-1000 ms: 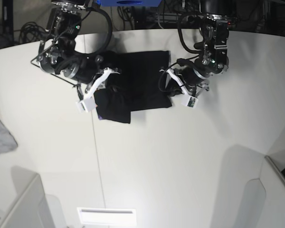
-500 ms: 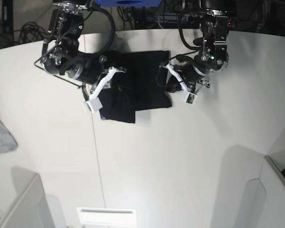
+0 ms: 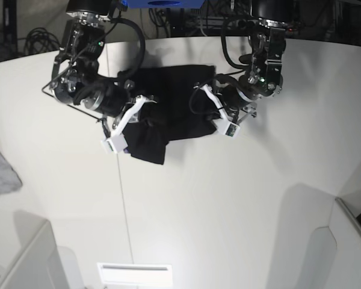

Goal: Fold the T-shirt properly
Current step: 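Lay the folded bundle down and open the left gripper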

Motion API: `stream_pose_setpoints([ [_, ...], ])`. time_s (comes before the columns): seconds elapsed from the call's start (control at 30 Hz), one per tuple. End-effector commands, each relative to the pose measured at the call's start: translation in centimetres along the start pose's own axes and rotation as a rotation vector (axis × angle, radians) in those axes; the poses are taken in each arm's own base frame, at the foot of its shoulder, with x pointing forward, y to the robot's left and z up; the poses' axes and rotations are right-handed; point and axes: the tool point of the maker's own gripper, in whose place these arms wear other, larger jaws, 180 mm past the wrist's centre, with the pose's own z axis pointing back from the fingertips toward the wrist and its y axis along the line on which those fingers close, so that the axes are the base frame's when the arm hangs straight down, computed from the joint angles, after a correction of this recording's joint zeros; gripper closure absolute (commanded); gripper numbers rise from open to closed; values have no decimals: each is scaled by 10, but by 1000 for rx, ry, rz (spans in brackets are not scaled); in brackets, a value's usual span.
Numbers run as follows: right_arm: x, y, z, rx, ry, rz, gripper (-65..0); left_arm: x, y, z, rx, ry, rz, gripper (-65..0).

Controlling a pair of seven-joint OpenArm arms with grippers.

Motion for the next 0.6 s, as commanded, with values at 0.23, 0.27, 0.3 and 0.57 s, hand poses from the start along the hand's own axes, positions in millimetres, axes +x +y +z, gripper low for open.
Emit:
stream_pose_setpoints([
  [0.23, 16, -25, 14, -46, -54, -21, 0, 4, -1, -18, 5, 28, 36, 0],
  [0.27, 15, -25, 14, -45, -52, -24, 0, 2, -1, -19, 4, 34, 41, 0],
  [0.3, 15, -25, 14, -46, -51, -23, 0, 6, -2, -20, 2, 27, 41, 0],
  [0.57, 7, -10, 12, 16, -56, -51, 0, 13, -9, -24, -8, 12, 44, 0],
])
